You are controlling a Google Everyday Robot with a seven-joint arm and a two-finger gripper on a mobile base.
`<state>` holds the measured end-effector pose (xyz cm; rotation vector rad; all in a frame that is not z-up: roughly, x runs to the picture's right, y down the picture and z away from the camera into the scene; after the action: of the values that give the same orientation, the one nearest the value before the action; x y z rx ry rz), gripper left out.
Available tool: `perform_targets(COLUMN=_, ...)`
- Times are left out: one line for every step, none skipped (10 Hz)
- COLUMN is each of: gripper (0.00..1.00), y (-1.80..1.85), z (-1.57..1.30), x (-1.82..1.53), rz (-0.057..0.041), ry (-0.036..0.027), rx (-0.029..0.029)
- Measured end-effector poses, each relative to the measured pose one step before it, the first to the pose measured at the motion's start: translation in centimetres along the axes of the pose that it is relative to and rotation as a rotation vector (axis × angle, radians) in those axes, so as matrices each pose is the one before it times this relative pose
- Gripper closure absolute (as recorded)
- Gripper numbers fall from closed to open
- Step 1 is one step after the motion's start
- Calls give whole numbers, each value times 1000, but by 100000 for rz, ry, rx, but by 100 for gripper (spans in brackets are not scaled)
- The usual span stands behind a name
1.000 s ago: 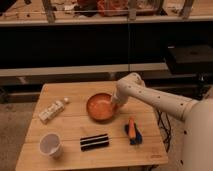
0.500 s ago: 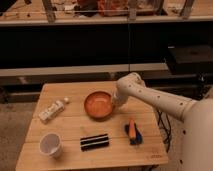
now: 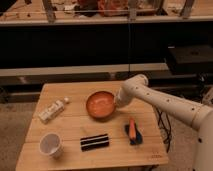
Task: Drag the ceramic bowl in a circle
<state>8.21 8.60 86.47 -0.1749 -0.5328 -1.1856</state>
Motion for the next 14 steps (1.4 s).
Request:
perform_targets(gripper=100, y=1068, z=-3232, x=-282, rz=-2647, ry=3991, rx=951)
perform_targets(gripper=100, y=606, z=-1516, x=-419, rz=-3949, ry=2121, rx=-3192)
perform_targets(gripper=100, y=548, z=-1052, x=-609, rz=-4754, ry=1418, rx=-4968)
perform_targets(gripper=100, y=1342, z=-571, x=29, rz=523, ry=704, rx=-2468)
perform_targets(gripper=100, y=2416, z=-621, x=915, rz=3527, ry=722, rx=-2859)
perform_targets(gripper=100, y=1080, z=-165, x=724, rz=2269, ry=-326, rx=-837)
perform_targets(gripper=100, y=1089, z=-125, x=1493, rz=3880, ry=-974, rx=15)
perform_targets(gripper=100, y=529, z=-37, x=1752, rz=3971, ry=-1025, rx=549)
perform_targets(gripper=100, y=-63, z=14, x=1101, rz=2584, ry=-912, rx=499)
perform_targets(gripper=100, y=-566, z=238, x=1464, rz=3448, ry=-1374, rx=884)
perform_targets(gripper=100, y=-701, z=373, x=1196, rz=2932, ry=-1734, rx=1210)
perform_targets(gripper=100, y=-514, z=311, x=675, rz=1550, ry=-1251, rx=731)
perform_targets(gripper=100, y=-914, z=516, x=703, rz=1907, ry=-1915, rx=1126)
perform_targets(gripper=100, y=-849, z=632, x=159, rz=18, ry=-1688, rx=1454)
